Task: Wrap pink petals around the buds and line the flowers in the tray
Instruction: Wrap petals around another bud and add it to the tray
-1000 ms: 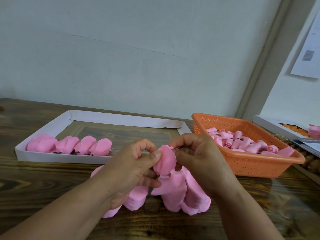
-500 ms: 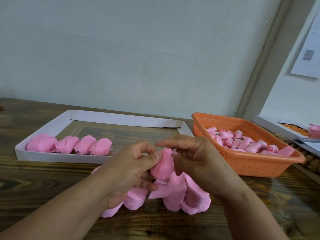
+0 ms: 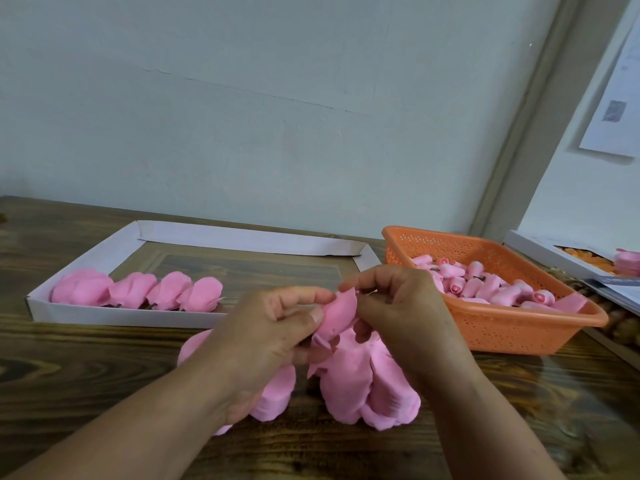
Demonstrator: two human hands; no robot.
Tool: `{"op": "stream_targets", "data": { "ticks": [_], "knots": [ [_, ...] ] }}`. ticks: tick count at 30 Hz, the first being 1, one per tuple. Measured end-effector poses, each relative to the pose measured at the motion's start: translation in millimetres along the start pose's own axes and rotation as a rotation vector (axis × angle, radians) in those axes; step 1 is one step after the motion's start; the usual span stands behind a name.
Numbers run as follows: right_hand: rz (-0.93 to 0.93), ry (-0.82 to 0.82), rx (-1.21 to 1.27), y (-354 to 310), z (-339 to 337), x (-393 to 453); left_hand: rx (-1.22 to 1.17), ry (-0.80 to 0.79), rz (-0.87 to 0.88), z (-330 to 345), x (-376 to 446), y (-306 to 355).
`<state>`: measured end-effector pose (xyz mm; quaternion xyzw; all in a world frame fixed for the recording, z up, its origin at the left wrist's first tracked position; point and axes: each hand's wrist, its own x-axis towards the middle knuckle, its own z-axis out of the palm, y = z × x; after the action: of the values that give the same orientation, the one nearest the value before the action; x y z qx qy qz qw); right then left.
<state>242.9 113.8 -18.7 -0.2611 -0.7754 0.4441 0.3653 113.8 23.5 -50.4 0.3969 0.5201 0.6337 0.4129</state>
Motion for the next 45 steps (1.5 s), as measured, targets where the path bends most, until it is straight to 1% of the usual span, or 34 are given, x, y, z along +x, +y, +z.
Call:
{"op": "stream_targets", "data": {
  "ticks": [3, 8, 16, 21, 26, 30, 35, 39, 43, 45],
  "knots": [
    [-0.002, -0.035, 0.030, 0.3, -2.8, 0.3, -0.050, 0.001, -0.011, -0.4, 0.6, -0.2],
    [0.016, -0.147, 0.128, 0.7, -10.9, 0.9, -0.165, -0.072, -0.036, 1.6, -0.5, 1.6],
    [0.020, -0.091, 0.083, 1.4, -6.8, 0.8, -0.162, -0.107, -0.046, 2.2, 0.1, -1.4],
    [0.030, -0.118, 0.016, -2.7, -5.1, -0.9, -0.128, -0.078, -0.089, 0.4, -0.2, -1.8],
    [0.000, -0.167, -0.074, -9.1, -3.0, -0.5, -0.103, -0.136, -0.125, 0.6, -1.5, 1.5],
    [0.023, -0.174, -0.058, -9.5, -3.2, -0.4, -0.093, -0.184, -0.159, 0.1, -2.5, 4.1],
    [0.034, -0.177, -0.066, -6.2, -2.6, -1.0, -0.095, -0.192, -0.225, -1.0, -3.5, 8.2],
    [0.050, -0.162, 0.021, -6.8, -3.7, -1.3, -0.098, -0.208, -0.237, -3.5, -3.0, 9.6],
    [0.080, -0.158, 0.233, -5.6, -4.4, 0.4, -0.218, -0.221, -0.255, -2.9, -3.1, 9.5],
    [0.087, -0.144, 0.348, -2.9, -3.9, 1.9, -0.281, -0.195, -0.274, -2.3, -2.2, 9.5]
  ]
}}
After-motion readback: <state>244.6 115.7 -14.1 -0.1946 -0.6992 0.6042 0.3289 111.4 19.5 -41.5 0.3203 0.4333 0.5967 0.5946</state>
